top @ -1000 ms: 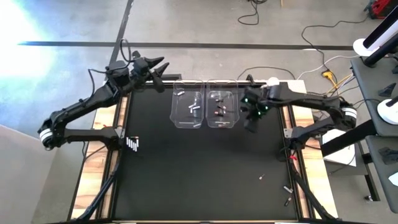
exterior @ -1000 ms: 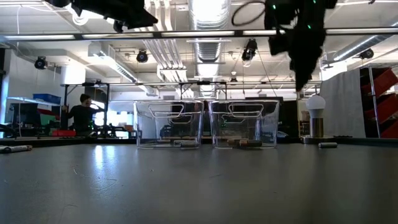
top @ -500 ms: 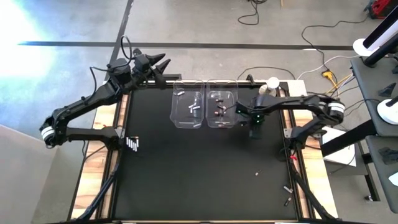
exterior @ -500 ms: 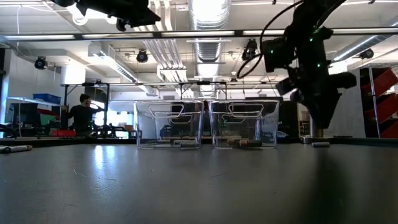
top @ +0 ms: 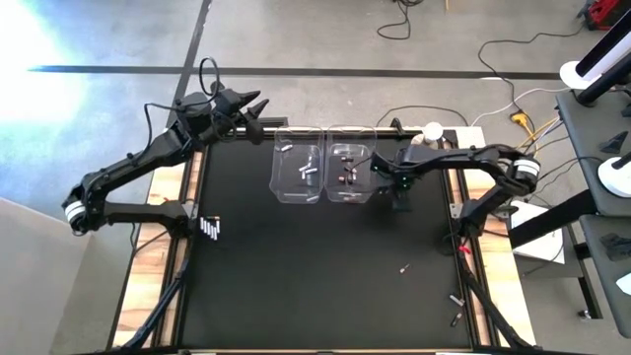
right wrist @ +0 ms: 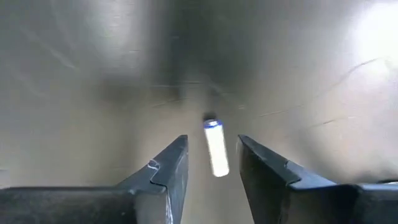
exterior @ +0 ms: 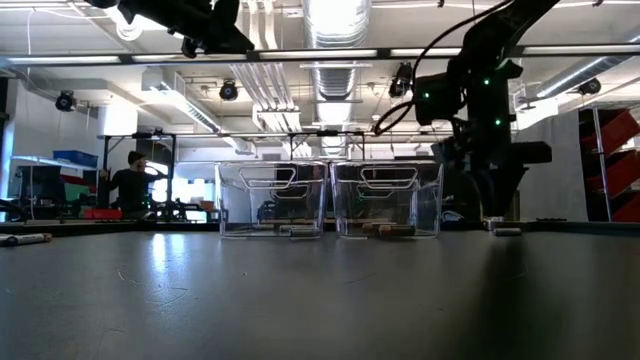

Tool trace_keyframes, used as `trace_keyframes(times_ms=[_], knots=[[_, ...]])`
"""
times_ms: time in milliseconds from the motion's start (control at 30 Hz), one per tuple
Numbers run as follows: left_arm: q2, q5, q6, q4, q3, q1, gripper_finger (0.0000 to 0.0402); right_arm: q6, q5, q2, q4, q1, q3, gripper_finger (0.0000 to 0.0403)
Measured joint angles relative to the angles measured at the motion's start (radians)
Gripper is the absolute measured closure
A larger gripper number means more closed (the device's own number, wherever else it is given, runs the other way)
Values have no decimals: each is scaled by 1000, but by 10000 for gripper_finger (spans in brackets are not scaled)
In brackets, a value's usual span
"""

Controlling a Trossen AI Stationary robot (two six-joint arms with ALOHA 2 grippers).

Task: Sort batteries
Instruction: Put the white battery into the left transparent bin

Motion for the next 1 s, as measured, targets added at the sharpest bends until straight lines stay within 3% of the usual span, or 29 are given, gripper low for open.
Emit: trace_keyframes(times_ms=[333,433,800,1000], knots=[[-5,-1,-4,-3,0,0,274,-68,-1,3,16,-114,-6,276],[-5,-1,-8,-2,0,0,274,-105,-49,-3,32,-131,-16,283],[-5,-7,-13,-2,0,0,274,-52,-97,-9,268,-183,-165,273],[-5,-7,-59,11,0,0,274,-55,-140,-8,313,-211,-223,304]])
